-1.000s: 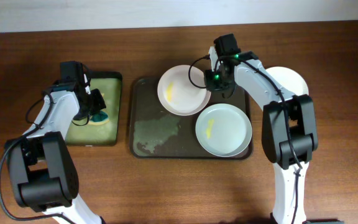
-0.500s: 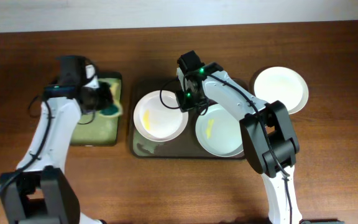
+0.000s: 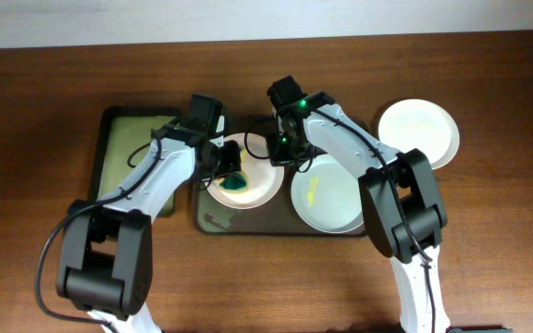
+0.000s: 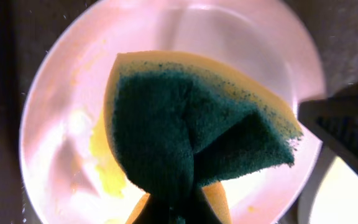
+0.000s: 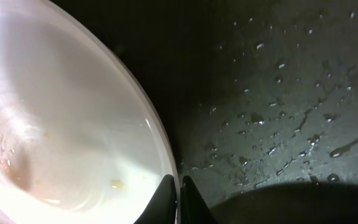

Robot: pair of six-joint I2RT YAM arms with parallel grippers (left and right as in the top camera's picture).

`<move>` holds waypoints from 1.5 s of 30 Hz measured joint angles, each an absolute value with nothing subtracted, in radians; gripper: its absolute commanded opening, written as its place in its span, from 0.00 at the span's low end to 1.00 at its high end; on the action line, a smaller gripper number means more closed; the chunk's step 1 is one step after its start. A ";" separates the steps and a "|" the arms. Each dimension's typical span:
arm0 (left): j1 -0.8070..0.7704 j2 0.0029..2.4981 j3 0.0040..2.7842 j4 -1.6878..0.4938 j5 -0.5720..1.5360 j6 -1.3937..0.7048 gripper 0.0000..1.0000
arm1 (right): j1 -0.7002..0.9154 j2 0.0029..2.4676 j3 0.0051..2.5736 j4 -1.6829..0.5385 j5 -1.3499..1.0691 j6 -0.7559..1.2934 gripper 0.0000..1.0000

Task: Clean dirty plates on tray and stack at the side
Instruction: 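Scrub the pink plate with the sponge in the left gripper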

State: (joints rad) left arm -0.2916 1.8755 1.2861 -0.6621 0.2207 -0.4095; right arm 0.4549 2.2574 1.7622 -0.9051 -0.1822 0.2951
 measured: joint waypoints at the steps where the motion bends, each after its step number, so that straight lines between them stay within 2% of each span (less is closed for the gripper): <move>1: -0.292 1.899 1.285 -0.656 0.220 -0.416 0.00 | 0.455 2.257 1.762 -0.905 -0.185 0.313 0.04; 16: -0.290 1.990 1.290 -0.599 0.163 -0.446 0.00 | 0.455 2.260 1.762 -0.904 -0.182 0.337 0.04; 19: -0.316 1.990 1.306 -0.636 0.031 -0.426 0.00 | 0.458 2.260 1.762 -0.899 -0.184 0.337 0.04; 22: -0.324 1.990 1.320 -0.690 -0.199 -0.414 0.00 | 0.467 2.260 1.762 -0.892 -0.189 0.340 0.04; 28: -0.318 1.936 1.336 -0.699 -0.321 -0.408 0.00 | 0.468 2.260 1.762 -0.894 -0.193 0.342 0.04; 30: -0.299 1.886 1.341 -0.698 -0.286 -0.407 0.00 | 0.461 2.260 1.762 -0.896 -0.174 0.341 0.04; 34: -0.297 1.868 1.351 -0.676 -0.005 -0.405 0.00 | 0.458 2.260 1.762 -0.896 -0.162 0.341 0.04; 36: -0.308 1.878 1.351 -0.667 0.050 -0.408 0.00 | 0.458 2.260 1.762 -0.896 -0.162 0.341 0.04; 41: -0.323 1.987 1.351 -0.661 0.096 -0.409 0.00 | 0.458 2.260 1.762 -0.896 -0.161 0.341 0.04; 45: -0.329 2.009 1.355 -0.666 0.036 -0.412 0.00 | 0.458 2.260 1.762 -0.897 -0.159 0.341 0.04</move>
State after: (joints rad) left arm -0.3290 2.0090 1.3552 -0.6659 0.0360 -0.4122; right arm 0.4580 2.2601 1.7622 -0.8967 -0.1585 0.3412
